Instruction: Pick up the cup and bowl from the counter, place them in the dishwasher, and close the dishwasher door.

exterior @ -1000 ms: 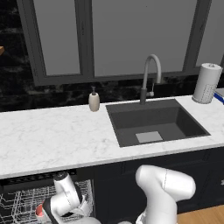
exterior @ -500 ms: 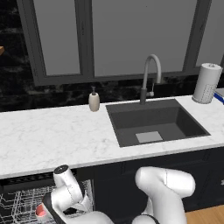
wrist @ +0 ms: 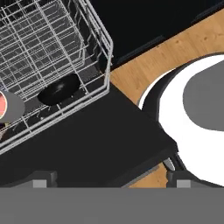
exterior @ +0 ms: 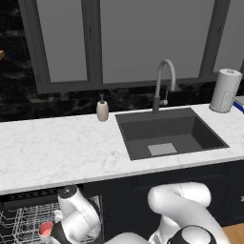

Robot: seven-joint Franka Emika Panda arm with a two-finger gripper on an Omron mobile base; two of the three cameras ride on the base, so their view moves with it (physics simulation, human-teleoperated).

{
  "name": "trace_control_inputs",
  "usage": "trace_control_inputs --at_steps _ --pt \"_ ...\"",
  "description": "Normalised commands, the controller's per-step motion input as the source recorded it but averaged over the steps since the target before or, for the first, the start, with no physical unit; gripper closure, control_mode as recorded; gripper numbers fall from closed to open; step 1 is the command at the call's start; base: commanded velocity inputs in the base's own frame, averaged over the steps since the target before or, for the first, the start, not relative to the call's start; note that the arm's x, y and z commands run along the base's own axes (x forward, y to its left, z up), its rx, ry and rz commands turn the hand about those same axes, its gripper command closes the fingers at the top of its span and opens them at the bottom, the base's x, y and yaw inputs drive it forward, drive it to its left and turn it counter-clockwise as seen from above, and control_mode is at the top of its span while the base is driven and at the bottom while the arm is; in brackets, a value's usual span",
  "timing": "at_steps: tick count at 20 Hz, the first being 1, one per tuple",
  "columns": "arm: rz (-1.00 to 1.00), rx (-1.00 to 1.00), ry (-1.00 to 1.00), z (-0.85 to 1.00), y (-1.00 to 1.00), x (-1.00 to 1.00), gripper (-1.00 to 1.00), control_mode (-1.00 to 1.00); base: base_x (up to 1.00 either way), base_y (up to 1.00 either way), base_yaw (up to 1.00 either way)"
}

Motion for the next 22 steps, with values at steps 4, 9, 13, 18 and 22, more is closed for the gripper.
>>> trace_control_inputs --at_steps 4,9,13,18,22 --pt "0.00 0.07 -0.14 0.35 -0.04 -0.25 -1.00 -1.00 0.00 0.00 0.00" --pt "0.00 0.07 -0.08 0.21 -0.18 -0.03 -1.00 -1.00 0.00 0.00 0.00" --pt "0.00 0.06 -0.05 0.26 -0.01 -0.03 -1.00 -1.00 0.00 0.00 0.00" --pt "0.03 0.08 -0.10 0.37 0.00 -0.28 -1.00 -1.00 0.00 0.00 0.00" --pt "0.14 0.06 -0.11 0.27 0.08 -0.62 -1.00 -1.00 0.00 0.00 0.00"
